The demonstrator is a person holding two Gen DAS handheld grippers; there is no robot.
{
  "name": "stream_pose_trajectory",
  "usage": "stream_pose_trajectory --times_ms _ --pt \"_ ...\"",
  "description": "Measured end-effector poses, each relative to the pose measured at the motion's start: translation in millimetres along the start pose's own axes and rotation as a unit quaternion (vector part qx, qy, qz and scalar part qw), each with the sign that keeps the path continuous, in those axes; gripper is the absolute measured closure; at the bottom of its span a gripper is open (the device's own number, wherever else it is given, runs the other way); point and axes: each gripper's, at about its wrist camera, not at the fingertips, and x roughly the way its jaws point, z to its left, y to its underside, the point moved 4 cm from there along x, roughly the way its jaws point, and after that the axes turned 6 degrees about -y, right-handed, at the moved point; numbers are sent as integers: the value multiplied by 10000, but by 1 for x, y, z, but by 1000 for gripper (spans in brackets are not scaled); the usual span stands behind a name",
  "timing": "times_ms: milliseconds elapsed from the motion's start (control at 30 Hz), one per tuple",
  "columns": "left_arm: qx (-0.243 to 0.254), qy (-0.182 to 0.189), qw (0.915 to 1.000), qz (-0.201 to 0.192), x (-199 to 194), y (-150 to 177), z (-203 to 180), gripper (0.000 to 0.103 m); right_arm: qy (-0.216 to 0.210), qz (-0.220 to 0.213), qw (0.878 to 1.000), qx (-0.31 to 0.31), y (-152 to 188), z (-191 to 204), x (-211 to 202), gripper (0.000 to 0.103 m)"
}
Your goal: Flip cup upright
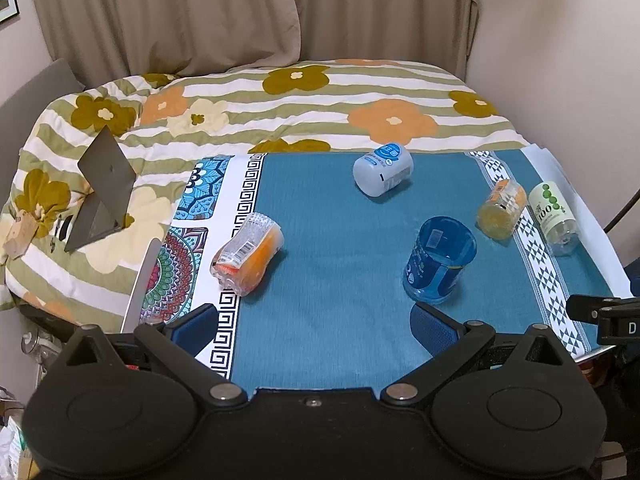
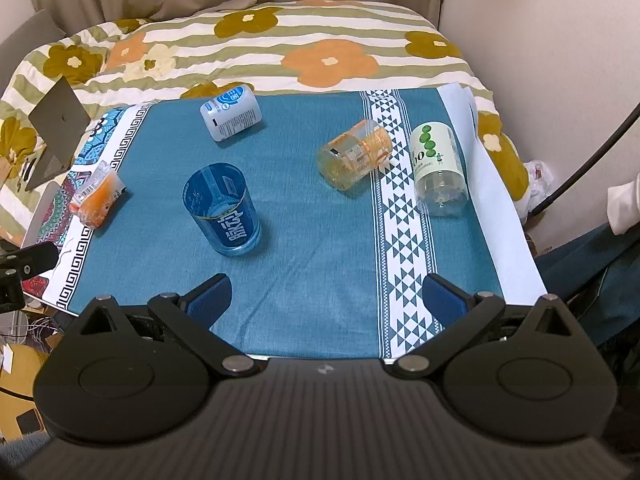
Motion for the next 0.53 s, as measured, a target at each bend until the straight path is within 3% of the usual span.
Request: stream_pose_trajectory --times_ms 533 --pt "8 -221 9998 2 8 -3 3 0 -6 -37 10000 -43 -2 5 2 0"
